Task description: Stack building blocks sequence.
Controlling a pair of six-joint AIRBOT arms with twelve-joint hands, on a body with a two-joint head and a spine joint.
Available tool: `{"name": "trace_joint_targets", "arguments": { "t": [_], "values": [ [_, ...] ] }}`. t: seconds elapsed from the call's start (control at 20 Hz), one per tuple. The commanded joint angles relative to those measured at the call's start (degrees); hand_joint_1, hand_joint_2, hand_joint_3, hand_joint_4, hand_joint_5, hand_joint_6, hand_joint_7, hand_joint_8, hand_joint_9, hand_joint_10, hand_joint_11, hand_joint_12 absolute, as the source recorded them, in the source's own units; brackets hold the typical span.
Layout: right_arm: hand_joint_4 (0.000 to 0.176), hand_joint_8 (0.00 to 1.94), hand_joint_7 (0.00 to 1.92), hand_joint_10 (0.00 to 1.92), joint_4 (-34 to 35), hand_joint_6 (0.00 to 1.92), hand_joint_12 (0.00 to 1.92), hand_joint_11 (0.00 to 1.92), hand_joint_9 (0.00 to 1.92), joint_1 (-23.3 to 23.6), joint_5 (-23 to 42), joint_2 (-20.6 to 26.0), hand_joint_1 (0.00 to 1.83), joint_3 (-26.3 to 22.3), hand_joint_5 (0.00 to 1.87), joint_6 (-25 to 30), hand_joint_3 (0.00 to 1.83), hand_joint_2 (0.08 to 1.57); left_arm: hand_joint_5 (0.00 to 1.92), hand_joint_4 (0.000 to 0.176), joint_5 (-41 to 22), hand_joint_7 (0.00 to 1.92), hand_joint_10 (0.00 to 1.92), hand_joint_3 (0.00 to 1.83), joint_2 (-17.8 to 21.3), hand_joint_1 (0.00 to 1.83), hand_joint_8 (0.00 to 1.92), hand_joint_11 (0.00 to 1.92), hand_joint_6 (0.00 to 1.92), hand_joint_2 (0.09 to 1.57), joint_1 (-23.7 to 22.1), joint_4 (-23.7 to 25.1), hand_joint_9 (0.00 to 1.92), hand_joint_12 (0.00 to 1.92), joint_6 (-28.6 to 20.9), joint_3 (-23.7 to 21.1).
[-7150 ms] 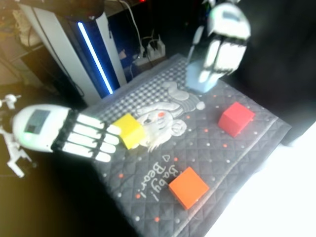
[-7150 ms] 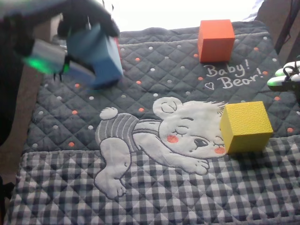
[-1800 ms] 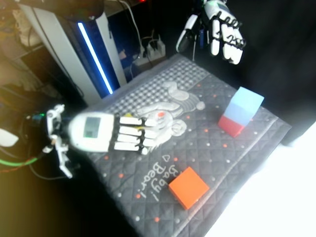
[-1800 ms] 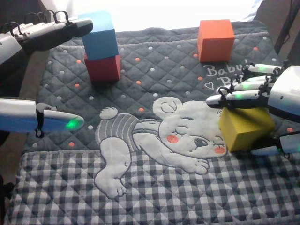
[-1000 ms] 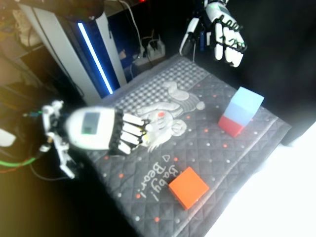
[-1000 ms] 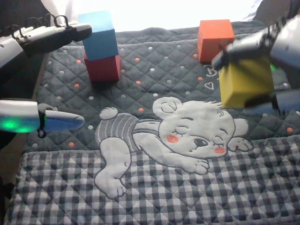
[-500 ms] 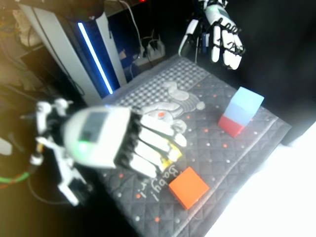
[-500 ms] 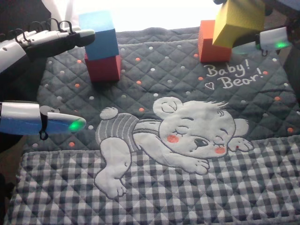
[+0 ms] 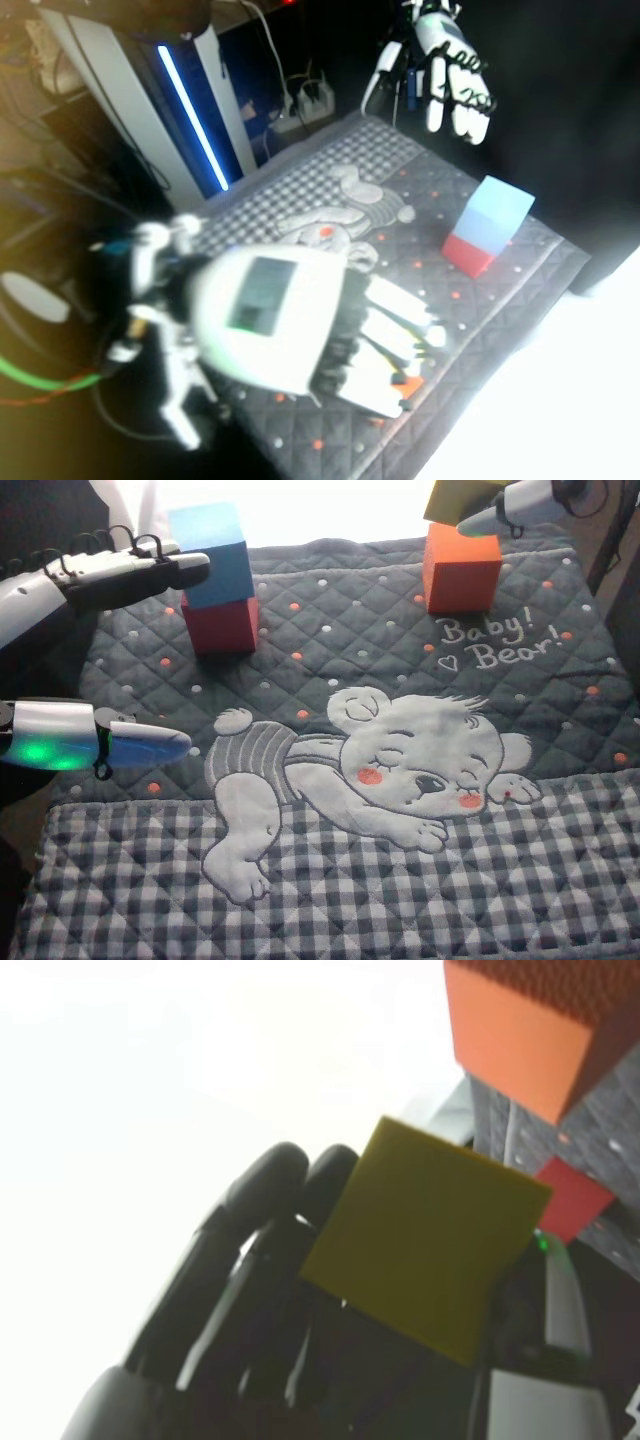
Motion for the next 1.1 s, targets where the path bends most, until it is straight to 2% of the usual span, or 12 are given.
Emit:
{"name": "trace_joint_targets", "arguments": {
  "t": [0.0,0.1,0.15,0.2,0.35,0.4,0.55,0.65,0.75,0.8,0.95,1.05],
  "values": [
    [0.0,0.65,1.18,0.57,1.6,1.14,1.07,1.26,1.43,0.8,4.9,0.4,1.25,0.8,0.9,-0.4,0.0,1.09,0.3,0.073,-6.9,0.16,0.0,0.0,-0.1,0.84,0.0,0.0,0.0,0.89,-0.8,-0.3,0.13,0.64,-0.5,0.2],
    [0.0,0.71,1.19,0.55,2.3,1.07,1.13,1.05,1.37,0.8,3.6,-0.4,1.26,2.0,0.9,-0.4,0.0,1.09,0.3,0.063,-6.7,0.16,0.0,0.0,-0.3,0.84,0.0,0.0,0.0,0.88,-0.9,-0.2,0.12,0.64,-0.6,0.3],
    [0.0,0.65,1.2,0.53,2.3,1.13,1.05,1.04,1.39,0.8,2.9,-0.8,1.25,2.5,0.9,-0.4,0.0,1.09,0.3,0.062,-6.7,0.15,0.0,0.0,-0.4,0.84,0.0,0.0,0.0,0.88,-0.9,-0.2,0.11,0.59,-0.7,0.4],
    [0.0,0.64,1.18,0.53,2.5,1.15,0.99,1.17,1.43,0.8,2.4,-1.1,1.25,2.9,0.92,-0.4,0.0,1.09,0.31,0.062,-6.7,0.14,0.0,0.0,-0.4,0.83,0.0,0.0,0.0,0.89,-0.9,-0.2,0.1,0.57,-0.8,0.4],
    [0.0,0.63,1.17,0.49,2.9,1.17,0.91,1.23,1.45,0.7,1.4,-1.7,1.25,3.5,0.94,-0.4,0.0,1.09,0.32,0.049,-6.6,0.15,0.01,0.0,-0.6,0.83,0.0,0.0,0.0,0.88,-1.0,-0.1,0.12,0.6,-1.1,0.6],
    [0.0,0.63,1.2,0.47,3.3,1.13,0.95,1.05,1.43,0.5,1.3,-2.0,1.25,3.7,0.93,-0.4,0.0,1.08,0.32,0.056,-6.6,0.15,0.0,0.0,-0.7,0.82,0.0,0.0,0.0,0.88,-1.1,-0.1,0.11,0.57,-1.1,0.6],
    [0.0,0.59,1.23,0.26,3.9,1.11,0.97,0.64,1.33,0.1,1.1,-2.7,1.26,4.3,0.92,-0.4,0.0,1.08,0.32,0.05,-6.6,0.15,0.0,0.0,-0.8,0.83,0.0,0.0,0.0,0.89,-1.2,0.0,0.11,0.56,-1.1,0.7],
    [0.0,0.58,1.25,0.17,3.9,1.1,0.95,0.71,1.38,-0.1,1.1,-2.9,1.26,4.5,0.93,-0.4,0.0,1.07,0.31,0.062,-6.6,0.15,0.0,0.0,-1.0,0.82,0.0,0.0,0.0,0.89,-1.4,0.0,0.11,0.56,-1.1,0.8],
    [0.0,0.61,1.2,0.17,4.5,1.14,0.88,1.0,1.44,-0.7,0.8,-3.3,1.25,5.0,0.93,-0.4,0.0,1.08,0.31,0.066,-6.7,0.15,0.0,0.0,-1.0,0.81,0.0,0.0,0.0,0.89,-1.5,0.2,0.11,0.56,-1.1,0.9],
    [0.0,0.6,1.18,0.19,4.8,1.18,0.83,1.23,1.49,-0.9,0.7,-3.4,1.25,5.1,0.93,-0.4,0.0,1.09,0.31,0.054,-6.8,0.16,0.0,0.0,-1.0,0.83,0.0,0.0,0.0,0.89,-1.5,0.2,0.11,0.56,-1.1,0.9],
    [0.0,0.56,1.21,0.21,5.4,1.18,0.81,1.21,1.51,-1.7,0.3,-3.9,1.26,5.6,0.91,-0.4,0.0,1.09,0.3,0.072,-7.2,0.15,0.0,0.0,-1.0,0.83,0.0,0.0,0.0,0.88,-1.5,0.2,0.11,0.63,-1.1,0.9],
    [0.0,0.62,1.23,0.27,5.6,1.08,0.94,0.97,1.45,-2.0,0.2,-4.1,1.26,5.8,0.93,-0.4,0.0,1.07,0.3,0.068,-7.2,0.15,0.0,0.0,-1.0,0.83,0.0,0.0,0.0,0.89,-1.6,0.2,0.12,0.67,-1.1,1.0]
  ]
}}
